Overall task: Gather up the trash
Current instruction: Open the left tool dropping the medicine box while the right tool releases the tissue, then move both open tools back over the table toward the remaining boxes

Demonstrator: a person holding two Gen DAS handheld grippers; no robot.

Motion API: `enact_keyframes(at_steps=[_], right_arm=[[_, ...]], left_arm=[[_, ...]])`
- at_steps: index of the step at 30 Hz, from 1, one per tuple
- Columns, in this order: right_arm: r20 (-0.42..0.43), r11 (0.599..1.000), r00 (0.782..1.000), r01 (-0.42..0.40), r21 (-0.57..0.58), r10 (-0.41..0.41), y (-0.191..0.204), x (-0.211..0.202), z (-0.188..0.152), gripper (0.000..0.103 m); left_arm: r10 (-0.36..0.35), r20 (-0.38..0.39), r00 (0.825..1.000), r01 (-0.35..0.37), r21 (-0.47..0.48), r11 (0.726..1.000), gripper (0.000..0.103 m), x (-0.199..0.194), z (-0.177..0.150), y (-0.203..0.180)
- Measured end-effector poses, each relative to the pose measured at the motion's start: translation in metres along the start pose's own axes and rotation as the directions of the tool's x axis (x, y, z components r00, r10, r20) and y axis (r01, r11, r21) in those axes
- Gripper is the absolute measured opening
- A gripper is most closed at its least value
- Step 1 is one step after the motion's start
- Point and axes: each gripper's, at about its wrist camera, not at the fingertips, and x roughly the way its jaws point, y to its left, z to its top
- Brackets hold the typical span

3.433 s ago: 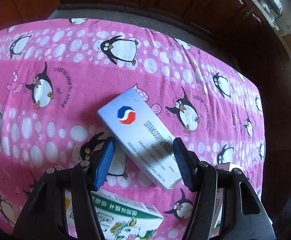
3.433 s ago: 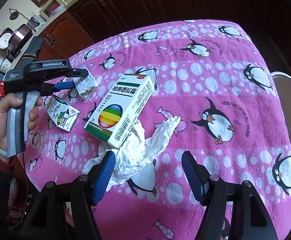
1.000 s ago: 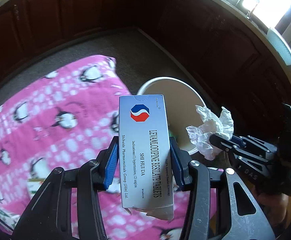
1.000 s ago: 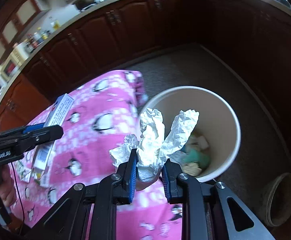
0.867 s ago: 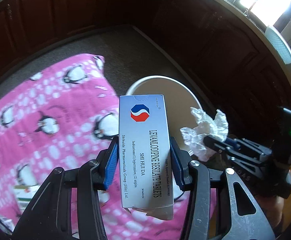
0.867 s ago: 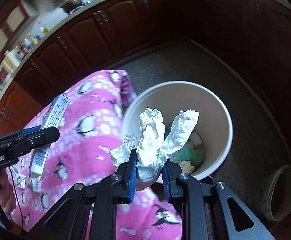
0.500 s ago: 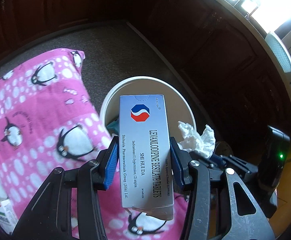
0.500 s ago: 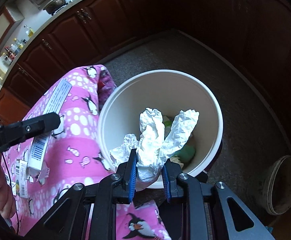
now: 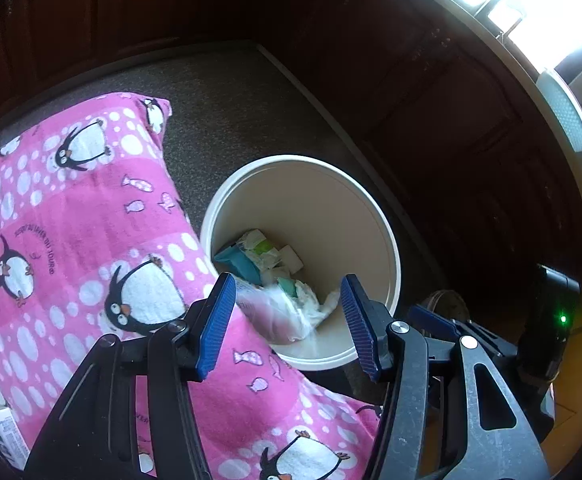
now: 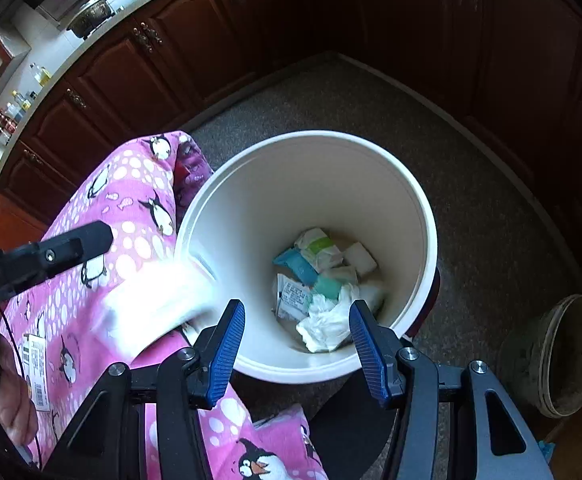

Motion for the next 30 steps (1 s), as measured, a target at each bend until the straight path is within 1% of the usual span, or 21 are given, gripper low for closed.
enact_keyframes(at_steps=[7,15,20,22,24,27,30], right_arm=[[-0.005,1.000,1.000,0.002,-0.011,-0.002,0.006,-0.001,-0.007,0.052],[0.016,0.999,1.000,-0.012,-0.038,0.013,0.022,-0.018,-0.011,0.052],[0.044,0.998,0.999,-0.027,-0.060,0.030,0.038,-0.033,-0.012,0.053],[0.055,0.997,0.998,-0.029,-0.076,0.033,0.046,-0.038,-0.013,0.058],[0.064,0.995,0.997,-0.035,-0.089,0.041,0.054,-0.043,-0.015,0.061],[0.069,0.992,0.996,-0.047,-0.113,0.055,0.069,-0.048,-0.017,0.061],[0.074,0.989,0.995,-0.055,-0.140,0.066,0.085,-0.052,-0.021,0.062]], left_arm=[[0.010,0.008,1.000,-0.010,0.001,1.000,0.053,-0.013,0.000,0.003],[0.060,0.052,0.997,-0.061,0.018,0.998,0.053,-0.039,-0.006,0.007],[0.105,0.079,0.991,-0.108,0.029,0.994,0.054,-0.062,-0.019,0.015],[0.123,0.096,0.988,-0.126,0.030,0.992,0.054,-0.074,-0.024,0.019],[0.142,0.109,0.984,-0.146,0.033,0.989,0.054,-0.085,-0.031,0.023],[0.170,0.129,0.977,-0.175,0.033,0.984,0.054,-0.099,-0.040,0.030],[0.184,0.141,0.973,-0.188,0.017,0.982,0.054,-0.111,-0.047,0.039]])
